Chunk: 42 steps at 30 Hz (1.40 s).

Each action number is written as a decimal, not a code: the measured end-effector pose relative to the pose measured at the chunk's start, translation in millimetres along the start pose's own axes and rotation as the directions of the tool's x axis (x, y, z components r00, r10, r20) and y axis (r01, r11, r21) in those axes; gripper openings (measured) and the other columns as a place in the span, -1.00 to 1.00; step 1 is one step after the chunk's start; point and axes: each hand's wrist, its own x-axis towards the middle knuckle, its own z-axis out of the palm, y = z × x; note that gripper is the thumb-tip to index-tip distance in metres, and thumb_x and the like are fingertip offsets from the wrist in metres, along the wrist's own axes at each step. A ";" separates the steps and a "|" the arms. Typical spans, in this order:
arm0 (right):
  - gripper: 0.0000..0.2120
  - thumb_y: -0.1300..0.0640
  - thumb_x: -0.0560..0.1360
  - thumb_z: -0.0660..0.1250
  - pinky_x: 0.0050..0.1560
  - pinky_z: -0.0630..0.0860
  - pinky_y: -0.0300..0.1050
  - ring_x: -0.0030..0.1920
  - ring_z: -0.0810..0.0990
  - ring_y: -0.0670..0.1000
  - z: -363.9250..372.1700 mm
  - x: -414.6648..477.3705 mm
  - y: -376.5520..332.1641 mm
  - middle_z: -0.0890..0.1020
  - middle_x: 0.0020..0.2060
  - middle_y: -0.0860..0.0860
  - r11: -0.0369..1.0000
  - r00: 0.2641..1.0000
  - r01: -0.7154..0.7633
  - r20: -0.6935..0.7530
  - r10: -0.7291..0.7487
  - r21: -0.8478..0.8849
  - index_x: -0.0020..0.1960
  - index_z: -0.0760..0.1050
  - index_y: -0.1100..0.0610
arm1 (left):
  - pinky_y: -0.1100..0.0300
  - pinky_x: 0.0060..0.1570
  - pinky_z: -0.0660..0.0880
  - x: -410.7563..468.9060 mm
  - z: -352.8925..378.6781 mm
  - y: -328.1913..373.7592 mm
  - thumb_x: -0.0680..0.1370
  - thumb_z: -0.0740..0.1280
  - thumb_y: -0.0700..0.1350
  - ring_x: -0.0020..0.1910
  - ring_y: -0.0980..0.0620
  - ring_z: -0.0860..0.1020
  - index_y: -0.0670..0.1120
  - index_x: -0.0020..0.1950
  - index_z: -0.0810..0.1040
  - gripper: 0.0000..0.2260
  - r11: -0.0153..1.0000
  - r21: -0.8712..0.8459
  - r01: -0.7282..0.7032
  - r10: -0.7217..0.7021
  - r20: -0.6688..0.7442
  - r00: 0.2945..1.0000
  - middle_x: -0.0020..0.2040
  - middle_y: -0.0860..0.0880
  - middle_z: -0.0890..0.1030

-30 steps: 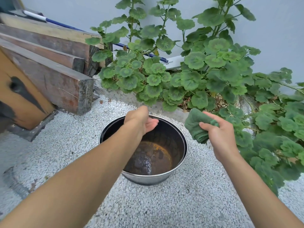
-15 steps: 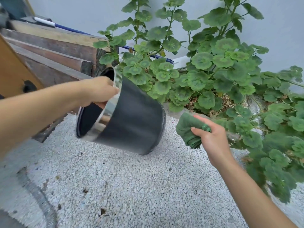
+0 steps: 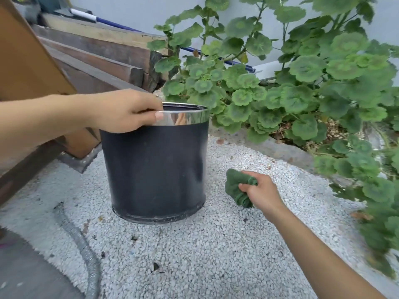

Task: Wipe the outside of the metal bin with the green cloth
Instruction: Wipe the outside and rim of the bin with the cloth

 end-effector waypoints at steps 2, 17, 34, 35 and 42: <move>-0.66 0.24 0.47 0.40 -0.14 0.64 -0.13 -0.12 0.67 -0.07 15.2 6.3 9.7 0.69 -0.12 -0.13 0.998 0.999 -0.053 0.000 0.053 -0.035 0.16 0.62 -0.10 | 0.25 -0.11 0.40 -1.3 13.2 -2.8 0.69 0.20 -0.04 -0.15 0.16 0.50 -0.02 -0.08 0.49 -0.81 0.999 -0.013 -0.036 0.037 0.034 0.999 -0.13 0.04 0.53; -0.54 0.28 0.50 0.31 -0.17 0.60 -0.21 -0.02 0.65 -0.02 76.8 34.1 41.6 0.67 0.08 -0.01 0.977 0.979 -0.138 0.127 0.160 -0.164 0.33 0.55 -0.07 | 0.33 -0.09 0.32 5.1 99.2 -43.9 0.71 0.15 0.03 -0.05 0.27 0.47 0.18 -0.07 0.43 -0.82 0.982 -0.185 -0.044 0.038 -0.032 0.999 -0.14 0.08 0.45; -0.50 0.20 0.56 0.36 -0.52 0.48 -0.33 -0.40 0.58 -0.11 98.1 -30.2 26.0 0.66 0.13 -0.01 0.975 0.977 -0.204 -0.088 0.196 -0.093 0.48 0.40 0.03 | 0.02 -0.09 0.38 41.9 92.5 -50.7 0.70 0.14 0.15 -0.19 -0.04 0.48 0.07 -0.14 0.40 -0.72 0.973 -0.150 0.173 -0.183 -0.062 0.981 -0.24 -0.06 0.54; -0.48 0.19 0.57 0.35 -0.52 0.46 -0.34 -0.40 0.56 -0.12 102.8 -38.4 23.7 0.61 0.25 0.00 0.974 0.975 -0.205 -0.112 0.194 -0.097 0.50 0.37 0.05 | 0.02 -0.08 0.39 41.9 92.4 -51.5 0.70 0.14 0.15 -0.17 -0.06 0.49 0.05 -0.14 0.40 -0.72 0.973 -0.154 0.173 -0.183 -0.055 0.982 -0.23 -0.06 0.55; -0.42 0.13 0.58 0.37 -0.51 0.37 -0.51 -0.34 0.56 -0.20 126.7 -101.6 2.5 0.52 -0.08 -0.26 0.978 0.986 -0.148 -0.094 0.135 -0.146 0.55 0.27 0.03 | 0.01 -0.01 0.34 50.8 90.0 -57.1 0.70 0.16 0.14 -0.15 -0.09 0.41 0.11 -0.24 0.35 -0.69 0.962 -0.188 0.197 -0.207 -0.037 0.978 -0.23 0.04 0.48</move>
